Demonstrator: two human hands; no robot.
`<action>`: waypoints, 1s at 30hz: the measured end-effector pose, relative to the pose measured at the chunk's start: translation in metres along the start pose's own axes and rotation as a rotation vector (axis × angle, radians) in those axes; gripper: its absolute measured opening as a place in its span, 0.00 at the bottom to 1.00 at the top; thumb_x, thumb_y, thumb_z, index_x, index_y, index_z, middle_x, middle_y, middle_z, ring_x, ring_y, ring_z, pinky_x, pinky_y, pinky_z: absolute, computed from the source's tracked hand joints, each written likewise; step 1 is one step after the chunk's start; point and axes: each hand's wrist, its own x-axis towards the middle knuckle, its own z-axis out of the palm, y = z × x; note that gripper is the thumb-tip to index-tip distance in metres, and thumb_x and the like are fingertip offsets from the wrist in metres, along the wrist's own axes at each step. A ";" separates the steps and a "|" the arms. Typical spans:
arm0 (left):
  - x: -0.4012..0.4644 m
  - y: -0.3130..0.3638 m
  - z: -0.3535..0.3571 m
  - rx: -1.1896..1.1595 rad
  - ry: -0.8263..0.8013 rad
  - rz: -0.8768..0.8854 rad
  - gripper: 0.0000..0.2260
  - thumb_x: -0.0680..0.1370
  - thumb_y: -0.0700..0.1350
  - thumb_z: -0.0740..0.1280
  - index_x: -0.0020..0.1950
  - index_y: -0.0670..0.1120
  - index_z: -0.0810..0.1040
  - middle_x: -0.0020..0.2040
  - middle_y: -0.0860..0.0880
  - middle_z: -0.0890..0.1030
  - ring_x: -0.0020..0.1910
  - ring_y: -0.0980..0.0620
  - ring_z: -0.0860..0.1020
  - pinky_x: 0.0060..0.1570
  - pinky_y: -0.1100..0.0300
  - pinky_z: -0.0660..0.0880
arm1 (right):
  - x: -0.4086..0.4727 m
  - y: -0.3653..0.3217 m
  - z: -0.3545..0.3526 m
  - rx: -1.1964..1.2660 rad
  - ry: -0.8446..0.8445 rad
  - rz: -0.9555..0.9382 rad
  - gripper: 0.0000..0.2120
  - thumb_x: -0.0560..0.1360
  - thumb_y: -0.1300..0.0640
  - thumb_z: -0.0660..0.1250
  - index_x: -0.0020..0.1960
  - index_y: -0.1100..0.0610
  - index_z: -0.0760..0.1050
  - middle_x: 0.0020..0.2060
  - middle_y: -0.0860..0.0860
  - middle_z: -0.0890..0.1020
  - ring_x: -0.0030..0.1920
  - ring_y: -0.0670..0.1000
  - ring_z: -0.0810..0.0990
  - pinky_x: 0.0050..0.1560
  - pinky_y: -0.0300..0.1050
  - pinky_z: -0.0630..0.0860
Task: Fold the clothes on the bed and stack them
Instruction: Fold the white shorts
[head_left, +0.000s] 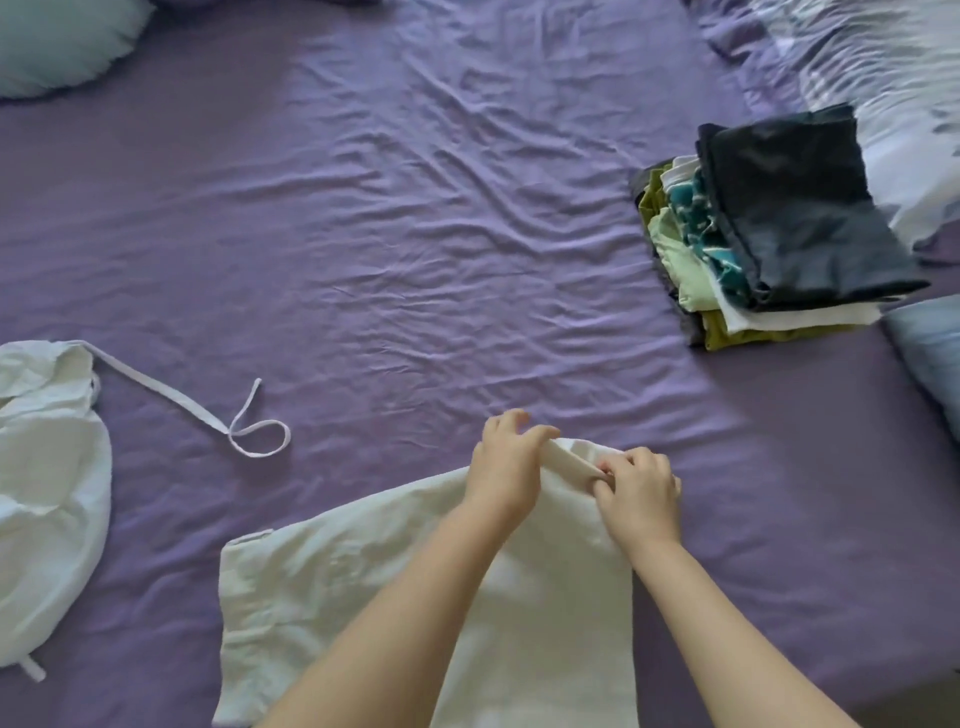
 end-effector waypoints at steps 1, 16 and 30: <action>0.008 0.006 0.001 0.077 -0.066 0.021 0.21 0.78 0.37 0.61 0.68 0.56 0.72 0.73 0.48 0.62 0.71 0.47 0.59 0.62 0.54 0.66 | 0.002 0.004 -0.001 0.108 0.041 -0.040 0.06 0.73 0.60 0.68 0.49 0.58 0.80 0.52 0.55 0.77 0.59 0.60 0.70 0.57 0.51 0.66; 0.053 0.005 0.000 0.302 -0.008 -0.083 0.18 0.76 0.40 0.63 0.66 0.50 0.69 0.62 0.47 0.71 0.61 0.45 0.70 0.55 0.54 0.67 | 0.048 0.002 -0.016 0.111 0.119 -0.107 0.19 0.72 0.62 0.63 0.62 0.54 0.71 0.54 0.52 0.76 0.57 0.56 0.72 0.58 0.49 0.60; -0.115 -0.089 0.049 0.509 -0.014 -0.407 0.34 0.72 0.69 0.43 0.77 0.58 0.48 0.78 0.48 0.39 0.76 0.44 0.36 0.68 0.33 0.36 | -0.030 -0.009 0.057 -0.365 -0.298 -0.511 0.39 0.70 0.31 0.61 0.75 0.39 0.48 0.77 0.54 0.48 0.75 0.62 0.40 0.65 0.77 0.43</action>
